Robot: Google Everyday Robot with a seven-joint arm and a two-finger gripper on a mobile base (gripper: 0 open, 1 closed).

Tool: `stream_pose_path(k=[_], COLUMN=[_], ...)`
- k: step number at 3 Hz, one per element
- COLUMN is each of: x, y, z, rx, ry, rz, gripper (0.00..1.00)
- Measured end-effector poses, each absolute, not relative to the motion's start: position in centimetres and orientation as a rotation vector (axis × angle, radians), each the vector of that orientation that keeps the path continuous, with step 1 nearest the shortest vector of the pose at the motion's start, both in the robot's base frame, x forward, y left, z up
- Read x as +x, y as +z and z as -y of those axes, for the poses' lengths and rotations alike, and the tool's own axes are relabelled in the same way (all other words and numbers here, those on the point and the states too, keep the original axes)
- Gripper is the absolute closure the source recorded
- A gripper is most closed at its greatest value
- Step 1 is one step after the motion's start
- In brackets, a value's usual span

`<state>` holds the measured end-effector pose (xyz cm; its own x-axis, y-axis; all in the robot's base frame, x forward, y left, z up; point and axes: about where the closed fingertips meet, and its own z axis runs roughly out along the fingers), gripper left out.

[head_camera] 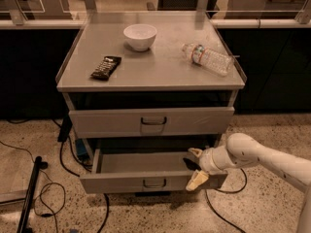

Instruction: Open middle drawer

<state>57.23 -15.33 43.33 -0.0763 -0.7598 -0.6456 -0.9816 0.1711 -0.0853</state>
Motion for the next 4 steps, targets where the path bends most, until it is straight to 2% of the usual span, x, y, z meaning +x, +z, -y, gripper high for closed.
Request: stream_pose_path(k=[3,4], x=[54.4,53.5], y=[42.5,42.6], z=[16.7,17.2], rx=[-1.595,-1.583], ry=[0.510,0.502], rz=[-1.961,-1.981], gripper=[0.83,1.00])
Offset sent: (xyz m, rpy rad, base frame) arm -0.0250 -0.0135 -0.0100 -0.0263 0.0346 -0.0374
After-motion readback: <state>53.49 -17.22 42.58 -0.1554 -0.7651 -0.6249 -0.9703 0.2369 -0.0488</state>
